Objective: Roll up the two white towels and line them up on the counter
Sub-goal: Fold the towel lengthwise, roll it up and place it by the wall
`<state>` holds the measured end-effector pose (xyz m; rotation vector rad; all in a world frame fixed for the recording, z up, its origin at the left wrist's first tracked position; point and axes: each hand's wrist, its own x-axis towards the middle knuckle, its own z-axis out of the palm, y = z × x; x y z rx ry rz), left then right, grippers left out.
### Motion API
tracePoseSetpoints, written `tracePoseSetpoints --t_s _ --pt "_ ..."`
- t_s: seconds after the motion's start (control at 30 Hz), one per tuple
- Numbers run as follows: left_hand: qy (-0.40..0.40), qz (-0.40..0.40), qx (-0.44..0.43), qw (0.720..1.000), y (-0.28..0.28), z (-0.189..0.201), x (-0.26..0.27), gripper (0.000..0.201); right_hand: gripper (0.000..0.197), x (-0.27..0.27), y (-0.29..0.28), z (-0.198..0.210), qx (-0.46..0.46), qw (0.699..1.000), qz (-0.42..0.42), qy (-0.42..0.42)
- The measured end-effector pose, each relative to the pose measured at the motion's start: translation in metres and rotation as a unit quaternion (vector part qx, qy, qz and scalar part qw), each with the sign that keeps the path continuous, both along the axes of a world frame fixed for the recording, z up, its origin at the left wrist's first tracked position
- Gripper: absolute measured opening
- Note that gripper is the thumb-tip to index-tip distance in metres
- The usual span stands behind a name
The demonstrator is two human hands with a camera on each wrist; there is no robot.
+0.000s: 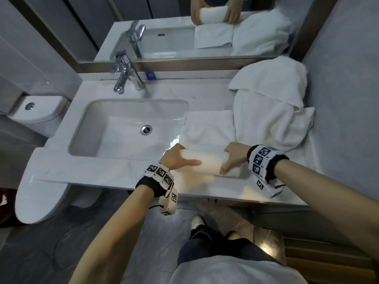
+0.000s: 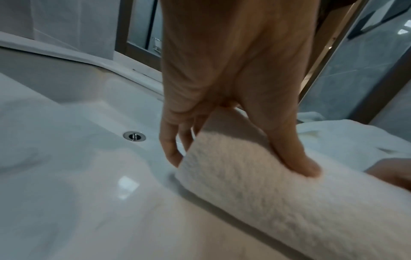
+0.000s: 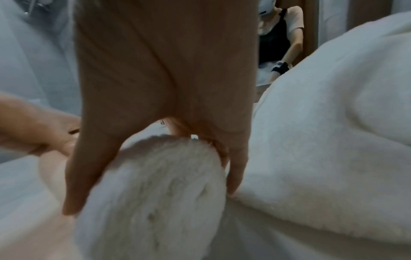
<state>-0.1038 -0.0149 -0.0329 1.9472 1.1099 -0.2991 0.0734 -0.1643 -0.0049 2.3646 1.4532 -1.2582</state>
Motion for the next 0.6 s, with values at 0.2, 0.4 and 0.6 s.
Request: tracePoseSetpoints --t_s 0.2,0.4,0.6 --pt "0.034 0.073 0.014 0.997 -0.002 0.002 0.011 0.103 0.099 -0.017 -0.013 -0.003 0.045 0.994 0.028 -0.096" --pt "0.078 0.062 0.016 0.995 -0.003 0.001 0.009 0.114 0.073 -0.033 -0.010 -0.016 0.107 0.980 0.007 -0.167" --pt "-0.074 0.159 -0.072 0.982 0.000 -0.004 -0.005 0.076 0.084 -0.010 0.008 -0.008 0.015 0.998 -0.050 0.026"
